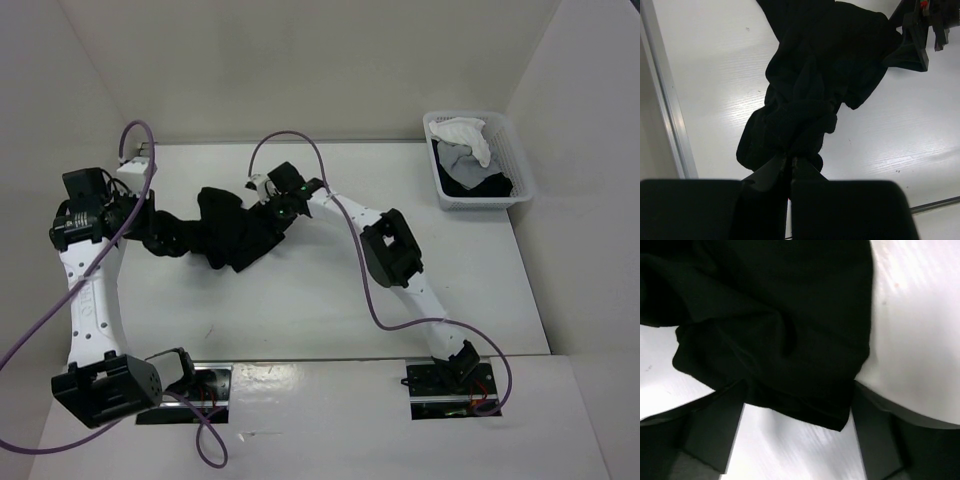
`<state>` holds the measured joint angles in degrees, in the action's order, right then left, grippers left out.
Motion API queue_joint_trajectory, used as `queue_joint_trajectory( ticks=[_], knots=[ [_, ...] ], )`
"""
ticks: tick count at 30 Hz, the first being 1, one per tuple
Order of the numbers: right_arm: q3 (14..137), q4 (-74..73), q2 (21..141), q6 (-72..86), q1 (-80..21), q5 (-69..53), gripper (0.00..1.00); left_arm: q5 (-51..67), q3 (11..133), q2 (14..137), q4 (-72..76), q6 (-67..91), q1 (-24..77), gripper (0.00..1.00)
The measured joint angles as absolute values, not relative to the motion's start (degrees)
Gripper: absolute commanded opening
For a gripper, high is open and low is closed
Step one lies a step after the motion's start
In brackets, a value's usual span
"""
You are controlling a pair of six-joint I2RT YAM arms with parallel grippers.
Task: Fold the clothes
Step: Flatten the tank top out
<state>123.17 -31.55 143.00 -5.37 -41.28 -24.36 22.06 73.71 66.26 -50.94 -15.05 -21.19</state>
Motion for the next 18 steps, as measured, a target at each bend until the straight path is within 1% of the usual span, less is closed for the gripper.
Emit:
queue_joint_trajectory(
  ticks=[1,2,5,6,7,10,14,16,18],
  knots=[
    [123.17,-31.53,143.06,-5.32,-41.56,-24.34,0.81,22.0,73.71,66.13,-50.92,-15.05,-21.21,0.0],
    [123.17,-31.62,143.09,-5.21,-41.85,-24.29,0.59,21.89,73.71,66.08,-50.94,-15.05,-21.21,0.0],
    [122.5,-31.44,143.13,-4.75,-42.24,-24.03,0.21,21.74,73.71,65.93,-50.94,-15.05,-21.26,0.0],
    [122.15,-31.48,143.13,-4.75,-42.24,-23.64,0.02,21.74,73.71,65.93,-50.94,-15.05,-21.26,0.0],
    [121.62,-31.48,143.15,-4.49,-42.26,-23.07,0.0,21.78,73.71,65.93,-50.92,-15.05,-21.26,0.0],
    [120.79,-31.18,142.63,-3.97,-42.28,-20.71,0.0,22.0,73.97,66.63,-50.96,-15.09,-21.23,0.0],
    [117.64,-32.32,139.52,-5.91,-41.12,-14.39,0.0,22.57,77.28,70.59,-50.96,-15.11,-20.38,0.0],
    [118.17,-34.63,138.45,-7.18,-38.52,-11.97,0.0,23.14,80.18,73.52,-51.03,-15.11,-19.03,0.0],
    [123.07,-38.96,138.43,-8.38,-34.13,-9.74,0.0,24.34,84.01,76.84,-51.27,-15.11,-17.19,0.0]
  ],
)
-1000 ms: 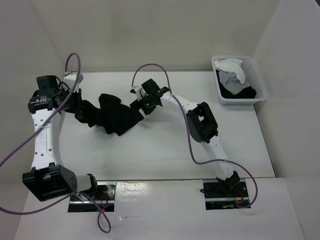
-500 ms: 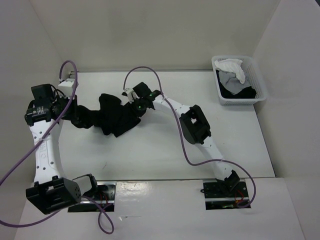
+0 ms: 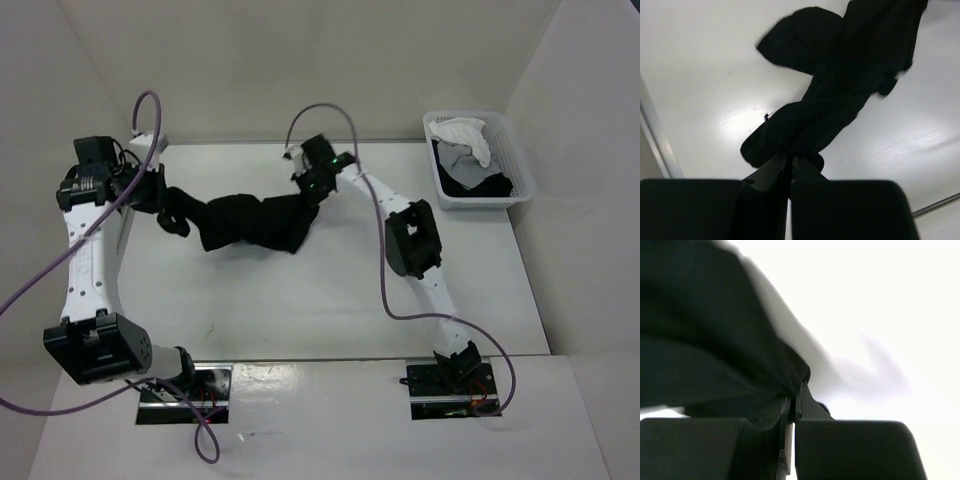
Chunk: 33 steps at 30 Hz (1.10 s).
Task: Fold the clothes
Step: Flatten the tank top out
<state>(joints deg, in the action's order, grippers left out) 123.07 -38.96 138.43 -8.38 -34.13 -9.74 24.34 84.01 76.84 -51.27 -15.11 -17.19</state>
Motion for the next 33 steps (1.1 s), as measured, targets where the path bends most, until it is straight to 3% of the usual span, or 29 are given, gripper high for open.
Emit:
queue_joint_trajectory(
  ticks=[4,9,11,12,15,18,23,33],
  knots=[
    [140.09,-44.99,137.56,-10.35,-24.21,-5.26,0.0,28.1,92.18,83.72,-51.53,-15.07,-13.3,0.0],
    [146.23,-45.87,127.17,-12.53,-20.32,-1.98,0.02,33.65,97.41,87.81,-51.9,-15.11,-11.2,0.0],
    [147.0,-46.28,123.24,-14.06,-23.79,-2.28,0.21,34.57,97.25,87.9,-52.34,-15.18,-11.22,0.0],
    [147.0,-46.72,121.71,-14.92,-26.44,-2.48,0.49,34.87,96.92,87.88,-52.45,-15.29,-11.22,0.0],
    [142.26,-46.74,118.72,-17.54,-35.29,-3.62,0.66,35.03,93.97,87.64,-51.57,-15.99,-11.22,0.0],
    [131.26,-47.05,117.64,-19.46,-42.13,-4.69,0.71,34.7,87.53,87.24,-50.46,-16.45,-11.22,0.0],
    [114.98,-50.54,119.68,-22.55,-42.46,-4.6,0.74,32.21,76.88,87.22,-49.23,-16.64,-11.42,0.0],
    [109.01,-49.93,120.46,-24.99,-41.17,-1.19,0.74,26.28,71.44,85.71,-45.63,-17.8,-15.14,0.0]
  ],
)
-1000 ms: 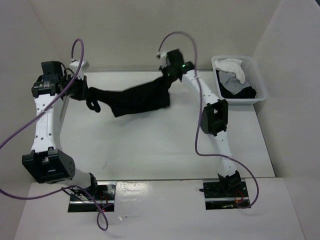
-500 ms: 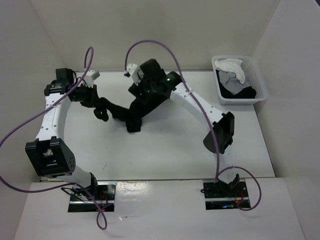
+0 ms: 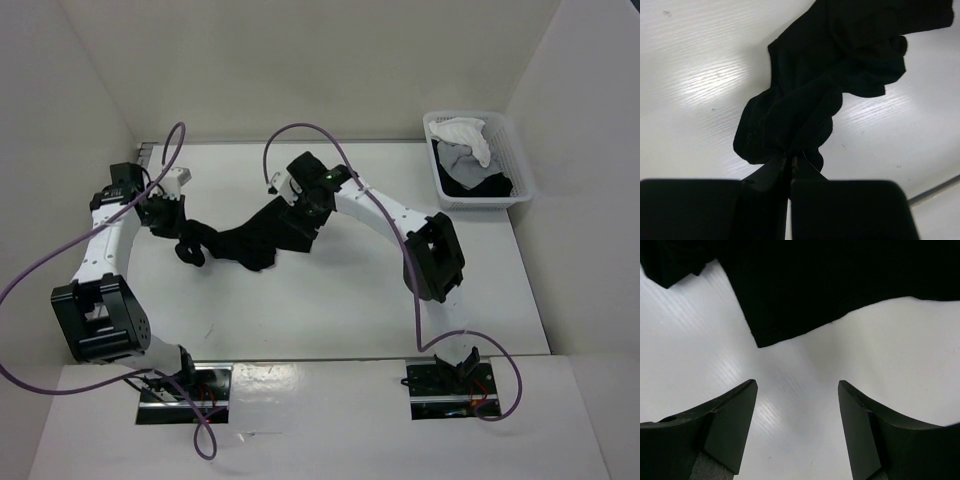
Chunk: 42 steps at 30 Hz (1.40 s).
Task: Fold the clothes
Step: Flatten the tank top out
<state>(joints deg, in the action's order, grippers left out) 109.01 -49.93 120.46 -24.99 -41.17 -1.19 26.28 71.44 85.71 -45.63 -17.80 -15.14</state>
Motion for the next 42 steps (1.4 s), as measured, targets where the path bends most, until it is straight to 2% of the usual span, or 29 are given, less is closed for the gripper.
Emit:
queue_joint_trajectory(
  ticks=[8,14,36,39,41,42],
  knots=[
    [104.47,-44.45,122.23,-24.58,-39.07,-0.89,0.74,22.26,69.87,82.94,-44.64,-17.82,-16.03,0.0],
    [97.8,-43.09,122.41,-25.52,-41.06,-1.61,0.74,21.17,69.8,82.94,-44.62,-17.76,-16.62,0.0],
    [101.34,-37.28,128.2,-27.42,-42.63,-4.23,0.74,20.4,67.07,80.05,-44.93,-17.54,-16.71,0.0],
    [101.95,-36.97,128.7,-27.4,-42.72,-4.97,0.69,20.36,66.67,79.83,-44.88,-17.54,-16.71,0.0],
    [102.28,-36.8,128.97,-27.44,-42.78,-5.43,0.61,20.36,66.15,79.81,-44.93,-17.52,-16.71,0.0],
    [102.48,-36.8,129.16,-27.35,-42.85,-5.67,0.53,20.29,65.84,79.81,-44.95,-17.52,-16.71,0.0]
  ],
)
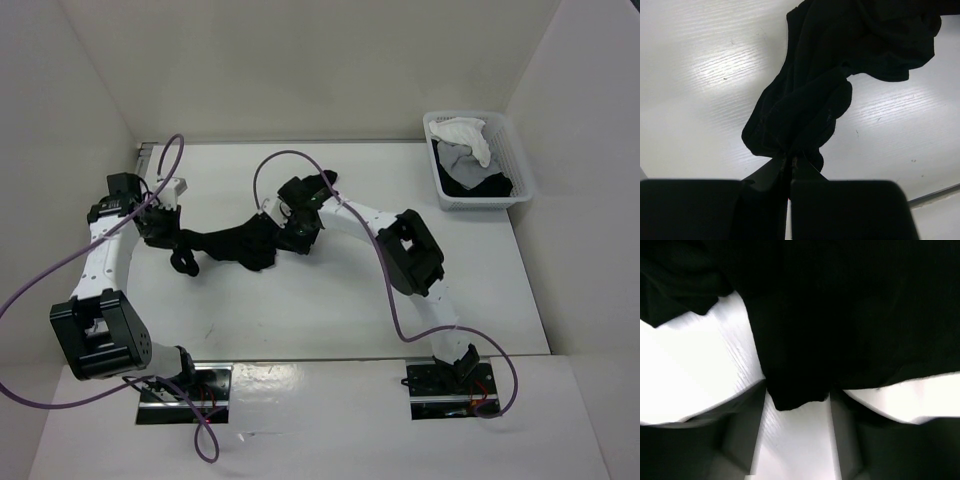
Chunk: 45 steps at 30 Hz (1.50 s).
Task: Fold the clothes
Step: Flatten the tank top out
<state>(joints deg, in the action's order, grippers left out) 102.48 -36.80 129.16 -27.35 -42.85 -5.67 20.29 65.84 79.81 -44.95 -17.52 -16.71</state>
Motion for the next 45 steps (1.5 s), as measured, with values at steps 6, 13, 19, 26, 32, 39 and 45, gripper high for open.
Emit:
queue_joint_trajectory(
  ticks=[6,13,19,26,32,39,45],
  knots=[
    [103.37,-36.6,130.04,-27.4,-43.05,-6.98,0.09,20.18,65.58,79.81,-44.95,-17.52,-16.71,0.0],
    [102.54,-37.1,129.03,-27.35,-40.66,-7.07,0.0,20.21,65.84,80.42,-44.97,-17.58,-16.71,0.0],
    [105.97,-42.28,123.57,-26.65,-29.58,-6.17,0.0,20.86,70.15,87.39,-44.51,-17.67,-16.71,0.0],
    [113.27,-42.61,109.75,-25.15,-24.75,-3.79,0.0,22.31,74.78,96.75,-43.24,-17.67,-16.69,0.0],
    [115.13,-42.7,105.3,-24.91,-27.11,-2.66,0.0,22.33,82.74,105.69,-43.48,-17.67,-15.77,0.0],
    [115.04,-44.18,105.45,-24.95,-24.01,0.05,0.0,20.4,91.61,110.56,-43.35,-16.47,-15.68,0.0],
    [114.67,-44.16,105.45,-24.97,-20.29,1.58,0.0,21.61,100.73,112.14,-42.63,-14.63,-17.17,0.16]
  ],
)
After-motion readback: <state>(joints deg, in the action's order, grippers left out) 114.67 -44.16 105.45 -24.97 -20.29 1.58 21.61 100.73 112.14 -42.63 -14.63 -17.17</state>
